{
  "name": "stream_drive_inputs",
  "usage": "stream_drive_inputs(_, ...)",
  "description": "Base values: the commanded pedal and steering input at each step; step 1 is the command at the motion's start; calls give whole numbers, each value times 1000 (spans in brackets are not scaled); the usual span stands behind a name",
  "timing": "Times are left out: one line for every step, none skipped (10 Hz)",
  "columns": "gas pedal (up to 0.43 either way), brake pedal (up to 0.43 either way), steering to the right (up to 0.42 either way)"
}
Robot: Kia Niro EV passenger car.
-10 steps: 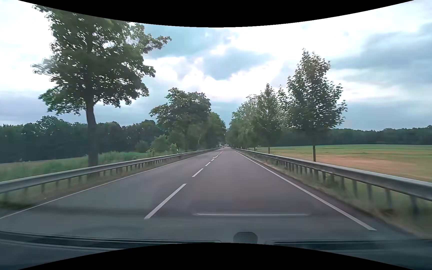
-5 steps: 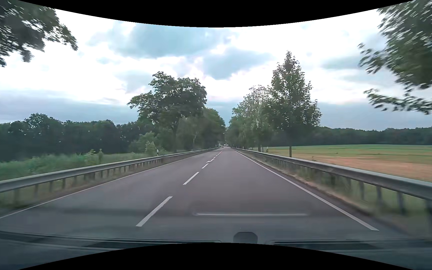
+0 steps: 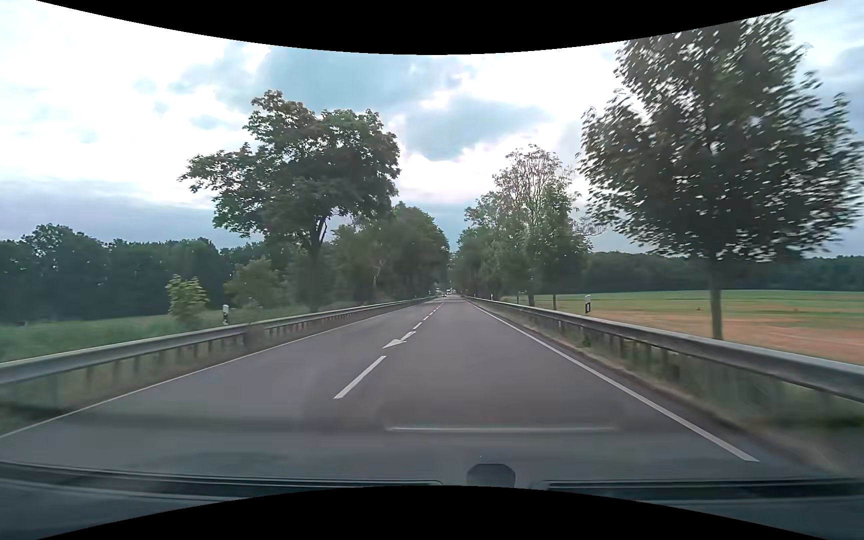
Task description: Follow the waypoints while adhering to traffic rules and regulations
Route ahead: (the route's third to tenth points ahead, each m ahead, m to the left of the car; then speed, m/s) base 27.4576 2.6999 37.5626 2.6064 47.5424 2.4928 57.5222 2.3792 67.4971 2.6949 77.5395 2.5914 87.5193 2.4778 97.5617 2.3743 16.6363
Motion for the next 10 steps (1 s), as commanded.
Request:
stream_drive_inputs(157, 0, -2)
stream_drive_inputs(157, 0, -2)
stream_drive_inputs(157, 0, -2)
stream_drive_inputs(157, 0, -2)
stream_drive_inputs(157, 0, -2)
stream_drive_inputs(157, 0, -3)
stream_drive_inputs(157, 0, -3)
stream_drive_inputs(157, 0, -3)
stream_drive_inputs(157, 0, -3)
stream_drive_inputs(157, 0, -3)
